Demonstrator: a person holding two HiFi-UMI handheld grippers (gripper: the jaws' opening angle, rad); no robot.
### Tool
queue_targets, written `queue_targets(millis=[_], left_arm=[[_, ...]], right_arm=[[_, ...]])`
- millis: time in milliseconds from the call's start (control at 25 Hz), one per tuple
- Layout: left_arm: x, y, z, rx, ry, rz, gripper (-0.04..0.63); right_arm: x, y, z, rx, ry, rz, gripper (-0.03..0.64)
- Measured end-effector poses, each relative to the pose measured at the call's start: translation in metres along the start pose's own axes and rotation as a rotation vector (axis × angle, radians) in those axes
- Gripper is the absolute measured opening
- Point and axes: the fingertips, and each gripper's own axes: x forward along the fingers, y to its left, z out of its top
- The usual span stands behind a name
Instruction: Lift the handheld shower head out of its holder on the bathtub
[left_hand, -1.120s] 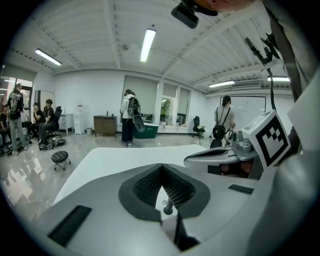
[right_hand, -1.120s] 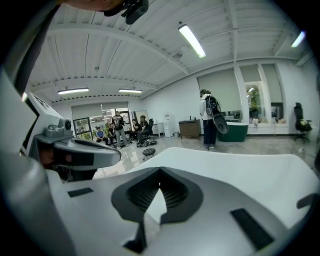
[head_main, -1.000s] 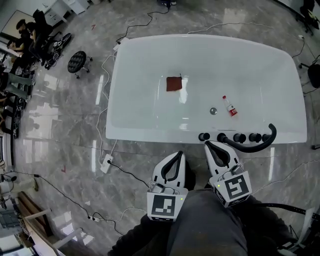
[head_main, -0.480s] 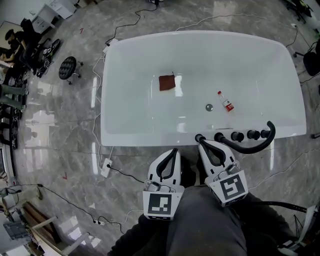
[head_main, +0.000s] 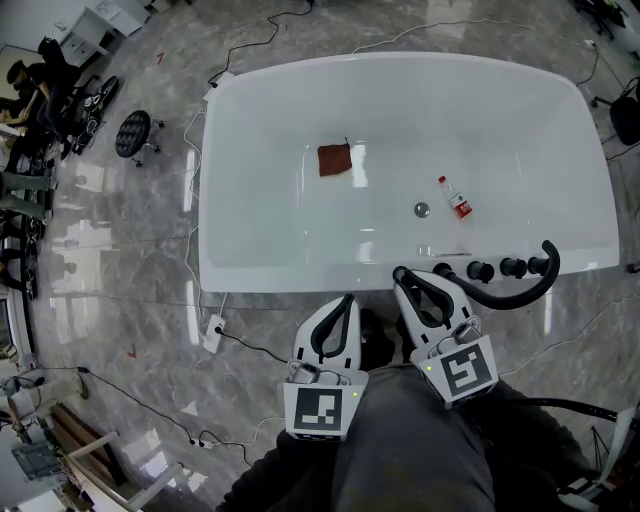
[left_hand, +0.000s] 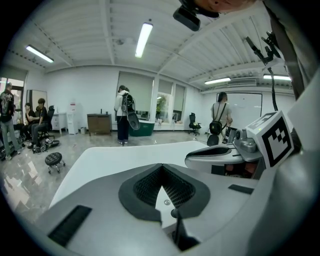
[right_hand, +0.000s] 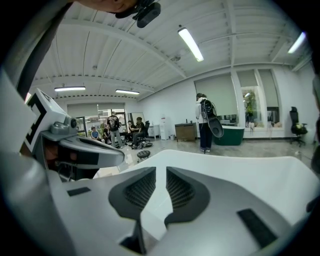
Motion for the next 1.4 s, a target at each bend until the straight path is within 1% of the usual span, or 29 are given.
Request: queue_targets(millis=[280,400,760,920,1040,1200,1400], left_arm=[[0.017,0.005,-0.032,0.007,0.012,-0.019,0.003],[0.029,0.006,-0.048,0.016,0.024,-0.030,0.003],[0.048,0.003,-0.082,0.024,0.057,-0.047,0.003],[0.050,0.002,-0.088,0.023,0.062,-0.048,0.003],[0.050,0.004,-0.093,0.031,0.070,-0.047,0.003],[0.053,0.006,-0.099,0.033,0.078,-0.042,0.003],[0.055,0.013,-0.103,0.036,0.078,-0.028,0.003]], right_arm=[[0.018,-0.002,-0.040,-0.020,0.014,-0.008,0.148],[0.025,-0.009,-0.059,-0.019,0.019,-0.022,0.166],[0.033,-0.020,-0.101,-0.014,0.039,-0.047,0.173],[0.036,-0.017,-0.106,-0.018,0.026,-0.045,0.173],[0.039,-0.018,-0.116,-0.035,0.042,-0.046,0.173],[0.044,-0.021,-0.123,-0.013,0.048,-0.055,0.173],[0.051,-0.024,-0.130,-0.011,0.065,-0.062,0.173]])
